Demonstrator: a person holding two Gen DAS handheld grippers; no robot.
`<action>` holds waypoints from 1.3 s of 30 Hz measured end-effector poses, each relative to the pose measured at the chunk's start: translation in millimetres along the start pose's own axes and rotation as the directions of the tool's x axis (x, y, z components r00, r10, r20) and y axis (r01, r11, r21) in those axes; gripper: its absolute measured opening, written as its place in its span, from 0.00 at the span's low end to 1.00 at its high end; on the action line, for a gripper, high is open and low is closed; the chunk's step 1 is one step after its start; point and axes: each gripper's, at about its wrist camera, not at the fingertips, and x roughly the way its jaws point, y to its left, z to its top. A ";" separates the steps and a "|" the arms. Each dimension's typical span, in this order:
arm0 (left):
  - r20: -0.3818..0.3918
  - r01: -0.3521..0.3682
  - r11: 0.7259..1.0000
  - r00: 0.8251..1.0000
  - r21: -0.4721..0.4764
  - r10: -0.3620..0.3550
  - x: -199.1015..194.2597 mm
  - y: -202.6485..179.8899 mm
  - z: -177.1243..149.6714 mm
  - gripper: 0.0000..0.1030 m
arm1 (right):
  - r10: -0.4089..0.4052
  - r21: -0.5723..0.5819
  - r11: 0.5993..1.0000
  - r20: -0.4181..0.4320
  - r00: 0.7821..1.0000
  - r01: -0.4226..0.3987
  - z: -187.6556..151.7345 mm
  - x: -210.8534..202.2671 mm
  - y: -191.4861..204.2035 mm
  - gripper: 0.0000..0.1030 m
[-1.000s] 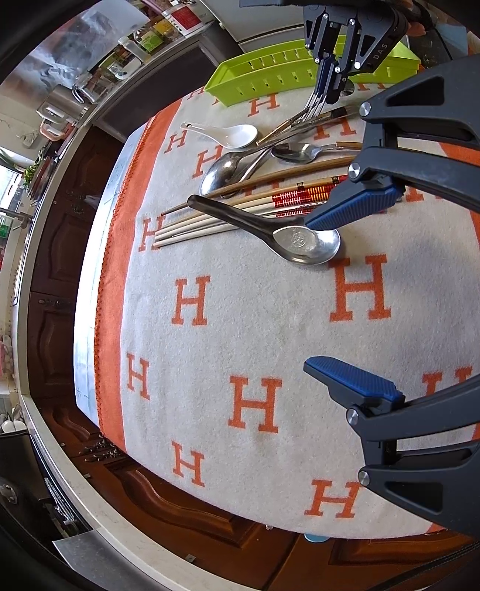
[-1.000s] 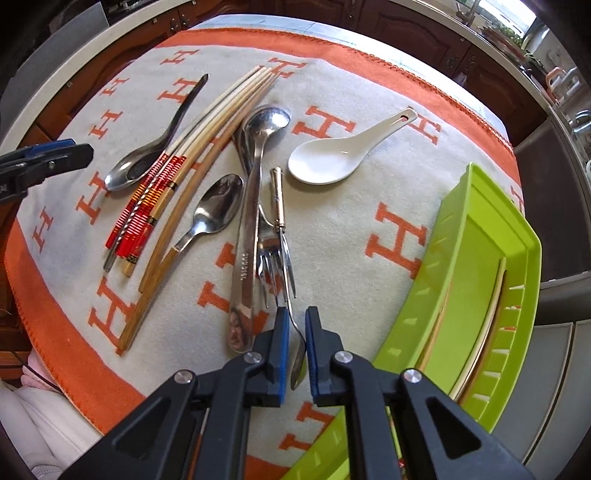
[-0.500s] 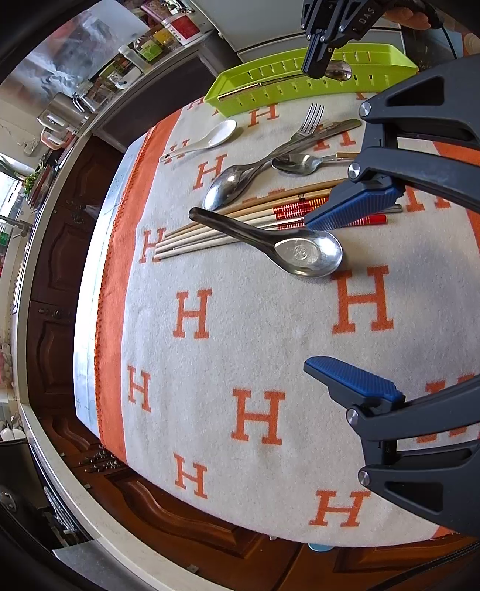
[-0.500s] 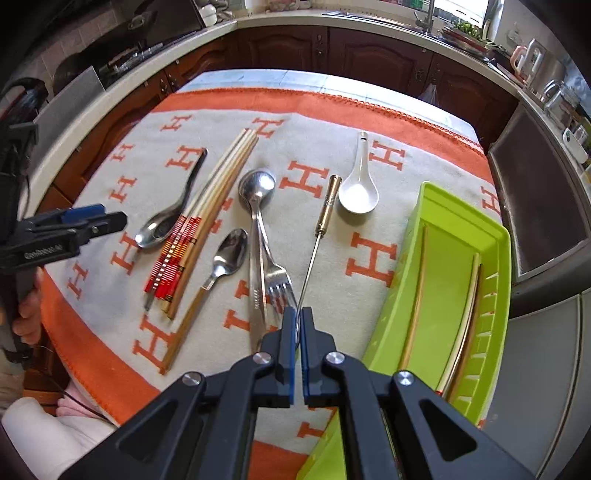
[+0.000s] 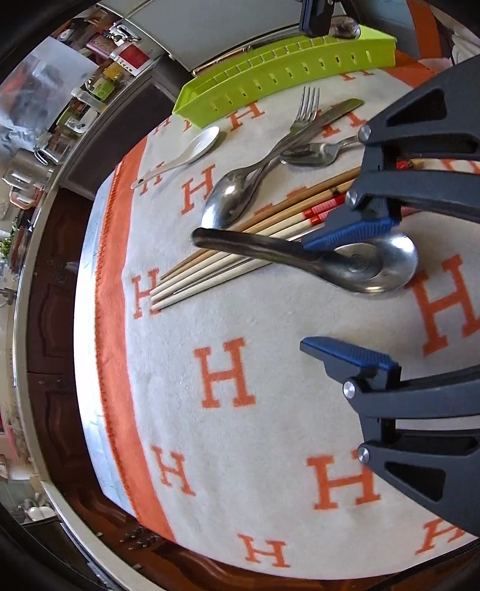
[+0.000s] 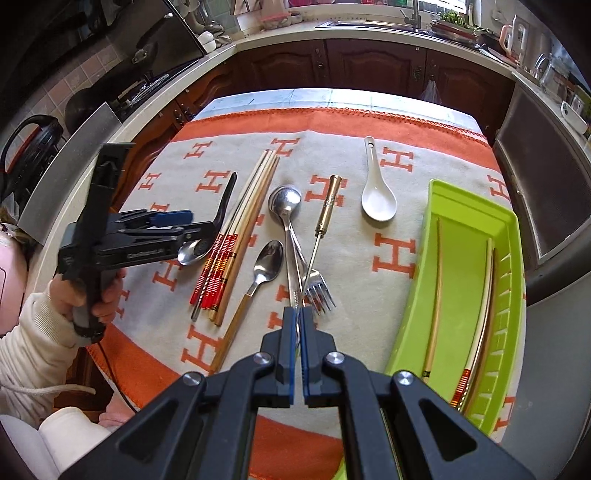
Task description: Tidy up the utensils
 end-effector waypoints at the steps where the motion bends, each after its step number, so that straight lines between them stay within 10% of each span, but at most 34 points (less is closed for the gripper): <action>1: -0.002 -0.001 1.000 1.000 0.011 0.001 1.4 0.0 1.0 0.39 | 0.002 0.002 1.000 0.002 1.000 -0.002 0.0 -0.8 0.3 0.02; 9: 0.010 -0.021 0.993 1.000 0.119 0.019 8.6 -14.4 6.1 0.37 | 0.006 0.010 1.000 -0.010 1.000 -0.006 0.9 2.7 1.5 0.02; 19: 0.007 0.146 0.987 0.989 0.059 -0.147 4.2 3.2 12.6 0.36 | 0.010 0.042 0.999 -0.025 1.000 -0.009 -1.6 9.2 -4.2 0.02; 31: -0.016 0.123 0.963 0.992 0.239 -0.123 15.2 -30.8 11.2 0.31 | 0.014 0.052 0.999 -0.041 0.999 -0.012 -4.4 16.2 -5.6 0.02; 39: -0.003 0.046 0.983 0.999 0.179 -0.046 11.8 -30.2 12.8 0.14 | 0.023 0.063 0.998 -0.046 0.999 -0.020 -5.9 20.8 -6.3 0.02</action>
